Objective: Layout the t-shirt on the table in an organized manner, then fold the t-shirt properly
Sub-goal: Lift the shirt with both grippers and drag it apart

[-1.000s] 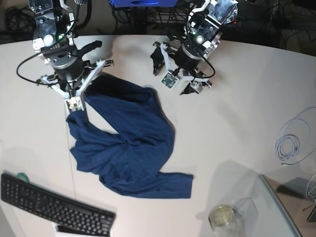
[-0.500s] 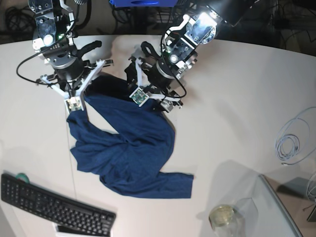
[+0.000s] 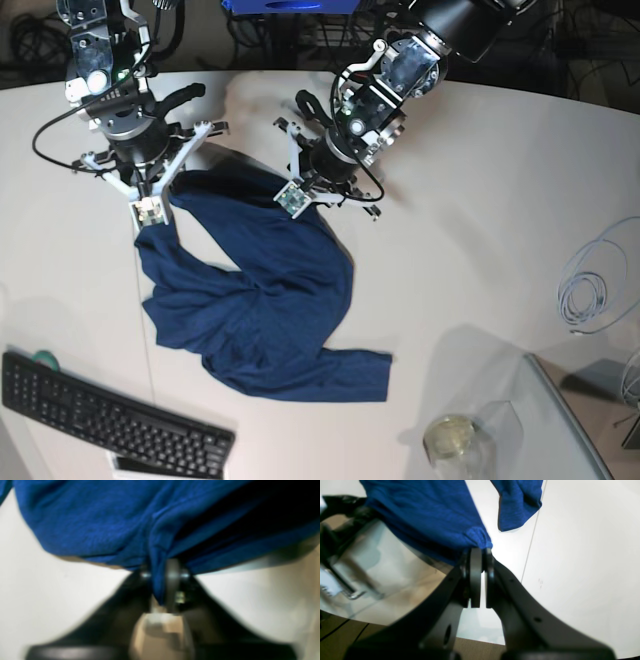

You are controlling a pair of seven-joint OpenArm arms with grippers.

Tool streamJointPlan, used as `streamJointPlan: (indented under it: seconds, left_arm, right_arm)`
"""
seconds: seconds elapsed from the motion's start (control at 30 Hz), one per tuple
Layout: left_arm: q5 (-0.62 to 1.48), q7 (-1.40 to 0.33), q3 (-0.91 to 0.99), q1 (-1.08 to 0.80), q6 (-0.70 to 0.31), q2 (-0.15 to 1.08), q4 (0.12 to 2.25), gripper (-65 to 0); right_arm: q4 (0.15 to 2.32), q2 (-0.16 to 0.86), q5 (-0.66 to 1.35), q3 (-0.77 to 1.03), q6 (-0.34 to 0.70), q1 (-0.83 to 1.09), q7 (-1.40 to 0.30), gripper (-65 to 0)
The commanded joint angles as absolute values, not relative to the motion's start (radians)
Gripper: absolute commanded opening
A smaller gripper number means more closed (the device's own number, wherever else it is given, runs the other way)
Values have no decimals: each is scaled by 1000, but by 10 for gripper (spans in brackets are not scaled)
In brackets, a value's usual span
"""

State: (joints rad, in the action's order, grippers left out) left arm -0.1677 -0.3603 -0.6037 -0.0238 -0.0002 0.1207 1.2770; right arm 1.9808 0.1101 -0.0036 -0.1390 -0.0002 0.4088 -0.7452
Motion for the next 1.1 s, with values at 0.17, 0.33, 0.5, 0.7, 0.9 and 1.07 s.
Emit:
streamJointPlan:
  seconds: [0.17,0.33,0.5,0.7,0.9,1.07]
  left_arm:
    - [-179,-461,-513,-21,5,236,1512,-650]
    - [-179,-581,-486,-58,5,390,1776,-650]
    - [-179,-676,-412,-51,5,458,1939,-650]
    - [-179,-688,-544,205,4,409,1802,-650]
    - [-179,-748,-618,229,4,341,1692,-650]
    - [-179,-750,-611,136,8,334,1684,-650]
  right_arm:
    - [1962,137,-5,-142,-1,417,-728,-650]
    - [1968,137,-4,-145,2,458,-734,-650]
    - [1962,139,-4,-143,77,432,-748,-650]
    - [1877,193,1,-145,148,154,-886,-650]
    - [1778,168,2,-162,150,90,-886,-650]
    - [1641,150,1,-189,150,82,-819,-650]
